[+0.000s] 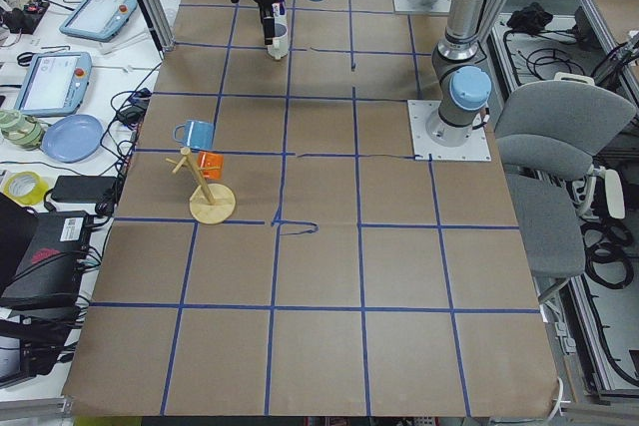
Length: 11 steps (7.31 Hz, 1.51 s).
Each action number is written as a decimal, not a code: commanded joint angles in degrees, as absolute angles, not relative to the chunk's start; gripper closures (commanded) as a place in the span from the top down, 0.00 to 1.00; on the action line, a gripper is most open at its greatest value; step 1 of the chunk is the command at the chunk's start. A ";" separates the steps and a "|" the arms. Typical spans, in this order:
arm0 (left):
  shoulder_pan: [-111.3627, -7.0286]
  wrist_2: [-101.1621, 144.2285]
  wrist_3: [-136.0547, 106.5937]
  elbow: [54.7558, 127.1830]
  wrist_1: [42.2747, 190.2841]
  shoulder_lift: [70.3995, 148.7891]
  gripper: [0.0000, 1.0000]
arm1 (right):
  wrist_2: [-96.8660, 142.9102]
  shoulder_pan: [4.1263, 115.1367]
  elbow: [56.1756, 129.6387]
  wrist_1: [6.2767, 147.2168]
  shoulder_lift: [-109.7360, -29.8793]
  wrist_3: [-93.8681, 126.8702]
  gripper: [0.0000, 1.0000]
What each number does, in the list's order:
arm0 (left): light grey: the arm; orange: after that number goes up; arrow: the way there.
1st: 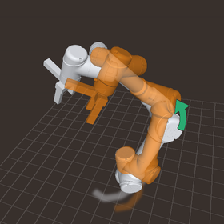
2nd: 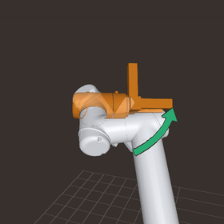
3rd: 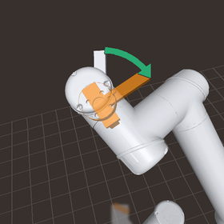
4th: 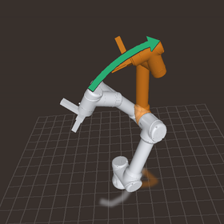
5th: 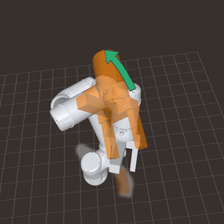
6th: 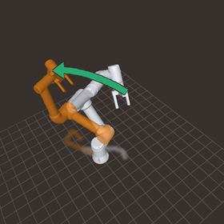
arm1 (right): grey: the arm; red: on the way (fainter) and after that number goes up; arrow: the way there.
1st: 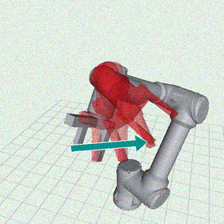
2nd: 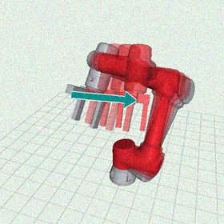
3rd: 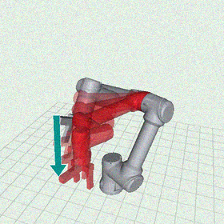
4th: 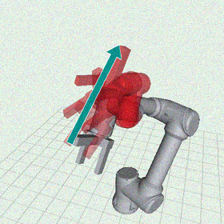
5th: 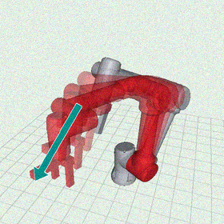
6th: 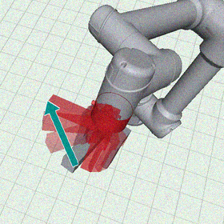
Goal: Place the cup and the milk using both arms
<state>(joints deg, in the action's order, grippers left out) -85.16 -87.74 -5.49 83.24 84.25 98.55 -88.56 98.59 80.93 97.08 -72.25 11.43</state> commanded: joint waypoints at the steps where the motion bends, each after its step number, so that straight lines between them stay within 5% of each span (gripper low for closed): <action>1: -86.66 -90.85 -3.43 84.63 85.08 97.38 1.00 | -88.68 92.40 81.56 88.98 -80.47 2.96 1.00; 4: -87.19 -93.08 0.18 85.87 86.31 96.86 1.00 | -88.77 89.12 88.57 89.03 -91.55 -1.94 1.00; 11: -86.13 -92.02 0.18 85.08 89.30 95.01 1.00 | -88.50 89.56 89.65 95.63 -88.77 -1.85 1.00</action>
